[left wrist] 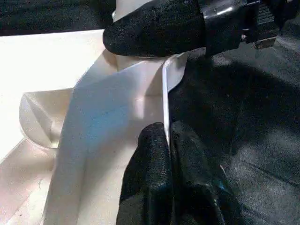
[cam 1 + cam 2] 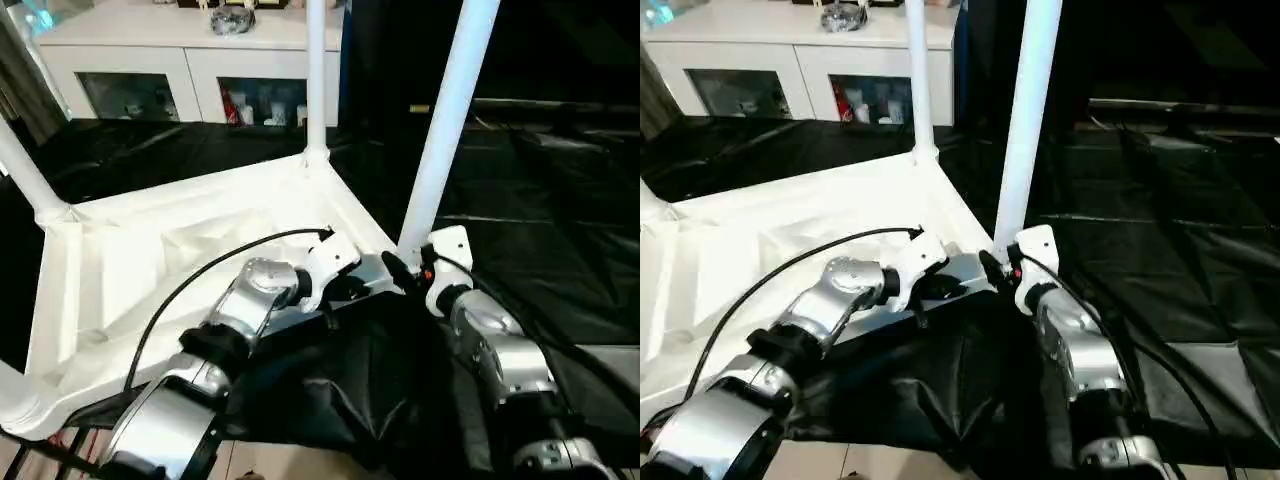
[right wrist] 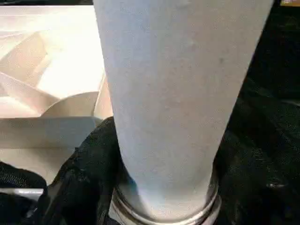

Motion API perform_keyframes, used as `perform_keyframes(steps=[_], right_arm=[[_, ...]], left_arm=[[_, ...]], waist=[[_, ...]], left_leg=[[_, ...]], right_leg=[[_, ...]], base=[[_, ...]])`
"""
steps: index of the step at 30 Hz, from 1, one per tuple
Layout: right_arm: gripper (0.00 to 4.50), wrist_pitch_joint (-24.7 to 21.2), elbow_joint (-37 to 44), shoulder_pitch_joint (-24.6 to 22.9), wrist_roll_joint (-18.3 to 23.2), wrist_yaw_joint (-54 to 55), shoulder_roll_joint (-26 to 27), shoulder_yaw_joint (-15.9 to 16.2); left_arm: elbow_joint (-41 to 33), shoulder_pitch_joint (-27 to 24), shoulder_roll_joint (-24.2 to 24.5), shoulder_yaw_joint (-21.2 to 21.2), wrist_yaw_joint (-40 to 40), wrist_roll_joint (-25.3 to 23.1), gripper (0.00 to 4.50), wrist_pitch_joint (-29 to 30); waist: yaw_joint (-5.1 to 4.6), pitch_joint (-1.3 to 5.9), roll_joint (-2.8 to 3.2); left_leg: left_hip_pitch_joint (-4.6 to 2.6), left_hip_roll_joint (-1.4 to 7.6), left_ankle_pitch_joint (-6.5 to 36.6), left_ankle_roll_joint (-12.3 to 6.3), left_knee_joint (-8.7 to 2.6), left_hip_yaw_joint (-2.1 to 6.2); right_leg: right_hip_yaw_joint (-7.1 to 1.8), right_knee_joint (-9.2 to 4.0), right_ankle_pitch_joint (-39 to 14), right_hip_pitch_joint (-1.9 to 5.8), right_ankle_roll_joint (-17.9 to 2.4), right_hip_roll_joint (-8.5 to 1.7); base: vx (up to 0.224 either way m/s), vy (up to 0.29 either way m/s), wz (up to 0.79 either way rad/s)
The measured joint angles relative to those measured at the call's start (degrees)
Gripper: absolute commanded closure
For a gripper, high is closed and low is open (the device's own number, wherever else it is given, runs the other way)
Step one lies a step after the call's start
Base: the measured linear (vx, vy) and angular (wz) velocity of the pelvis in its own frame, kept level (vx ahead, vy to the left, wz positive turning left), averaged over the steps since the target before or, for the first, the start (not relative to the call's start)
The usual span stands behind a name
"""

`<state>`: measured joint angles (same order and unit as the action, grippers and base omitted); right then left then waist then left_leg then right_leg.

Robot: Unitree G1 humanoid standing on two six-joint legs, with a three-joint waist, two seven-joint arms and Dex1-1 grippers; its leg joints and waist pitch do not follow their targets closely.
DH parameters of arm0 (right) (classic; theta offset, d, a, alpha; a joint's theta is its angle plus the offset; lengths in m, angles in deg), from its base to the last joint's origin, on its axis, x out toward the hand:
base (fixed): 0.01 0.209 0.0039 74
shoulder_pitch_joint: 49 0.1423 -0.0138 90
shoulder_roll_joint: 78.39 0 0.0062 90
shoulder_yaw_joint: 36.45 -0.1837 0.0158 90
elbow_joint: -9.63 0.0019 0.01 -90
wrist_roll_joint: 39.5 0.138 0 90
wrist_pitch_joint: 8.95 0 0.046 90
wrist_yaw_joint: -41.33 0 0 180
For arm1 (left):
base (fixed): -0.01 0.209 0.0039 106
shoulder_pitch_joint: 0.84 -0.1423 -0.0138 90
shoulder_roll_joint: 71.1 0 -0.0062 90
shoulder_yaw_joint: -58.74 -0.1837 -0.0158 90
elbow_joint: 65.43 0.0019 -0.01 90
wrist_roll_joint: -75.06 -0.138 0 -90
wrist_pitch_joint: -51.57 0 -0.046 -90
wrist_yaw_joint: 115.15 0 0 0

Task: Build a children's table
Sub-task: Rotate leg to tighten

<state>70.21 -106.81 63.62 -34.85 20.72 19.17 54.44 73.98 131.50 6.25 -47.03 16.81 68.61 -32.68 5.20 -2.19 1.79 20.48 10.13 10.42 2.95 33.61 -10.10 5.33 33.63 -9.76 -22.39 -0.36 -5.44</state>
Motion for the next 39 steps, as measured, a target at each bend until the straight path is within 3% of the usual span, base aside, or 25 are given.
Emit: perform_keyframes(steps=[3,7,12,15,22,29,34,39], right_arm=[[0.78,0.2,-0.4,0.3,-0.1,-1.8,-0.7,-0.5],[0.78,1.3,1.5,-0.9,-0.3,-9.2,-5.2,2.2],[0.78,1.8,6.4,-3.9,2.0,-22.3,-11.4,4.7],[0.78,1.7,8.5,-5.0,3.3,-28.4,-14.5,5.2],[0.78,-0.6,12.8,-6.9,7.5,-40.1,-19.8,6.5],[1.19,-2.5,13.3,-7.3,9.0,-43.9,-21.2,6.6],[1.73,-3.5,14.7,-7.3,9.2,-44.7,-21.5,7.4],[1.89,-4.0,14.9,-7.4,9.3,-44.3,-21.4,7.5]], left_arm=[[1.0,0.4,-0.2,0.2,-0.4,0.0,4.5,-1.3],[0.2,0.0,0.9,0.1,-4.4,0.2,4.5,-2.5],[-3.8,-2.3,4.4,-1.0,-13.6,1.7,4.5,-4.1],[-6.1,-3.4,5.8,-1.6,-17.3,2.3,4.5,-4.4],[-11.4,-6.2,9.1,-2.6,-24.8,4.2,4.5,-3.8],[-14.6,-7.9,10.6,-2.9,-28.1,5.2,4.5,-2.0],[-15.5,-8.3,11.1,-3.0,-28.8,5.6,4.5,-1.1],[-15.5,-8.4,11.0,-3.0,-28.5,5.6,4.5,-0.9]], waist=[[0.02,0.0,0.01],[0.31,-0.01,-0.01],[1.86,0.0,0.06],[2.75,0.03,0.12],[3.58,-0.05,0.2],[3.69,-0.07,0.17],[3.72,-0.08,0.17],[3.7,-0.08,0.16]], left_leg=[[0.02,-0.02,0.0,-0.02,-0.04,0.01],[0.08,-0.04,0.0,-0.05,-0.34,0.0],[0.1,0.13,0.0,-0.04,-0.83,0.0],[0.52,0.13,-0.1,-0.22,-0.71,-0.03],[0.64,0.16,0.0,-0.04,-0.46,-0.06],[0.64,0.17,0.0,-0.04,-0.37,-0.06],[0.66,0.18,0.0,-0.04,-0.39,-0.06],[0.66,0.18,0.0,-0.04,-0.35,-0.06]], right_leg=[[0.0,-0.24,0.0,0.1,0.0,0.0],[0.04,-0.38,0.1,0.08,-0.1,0.0],[0.26,-0.35,0.1,-0.11,-0.2,0.11],[0.23,-0.31,0.2,-0.48,-0.3,0.1],[0.2,-0.16,0.2,-0.58,-0.3,0.07],[0.18,-0.13,0.2,-0.54,-0.3,0.07],[0.2,-0.12,0.2,-0.57,-0.3,0.07],[0.19,-0.11,0.2,-0.56,-0.3,0.07]], base=[[0.0,0.0,0.0],[0.0,0.0,0.0],[0.0,0.0,0.0],[0.0,0.0,0.0],[0.0,0.0,0.0],[0.0,0.0,0.0],[0.0,0.0,0.0],[0.0,0.0,0.0]])
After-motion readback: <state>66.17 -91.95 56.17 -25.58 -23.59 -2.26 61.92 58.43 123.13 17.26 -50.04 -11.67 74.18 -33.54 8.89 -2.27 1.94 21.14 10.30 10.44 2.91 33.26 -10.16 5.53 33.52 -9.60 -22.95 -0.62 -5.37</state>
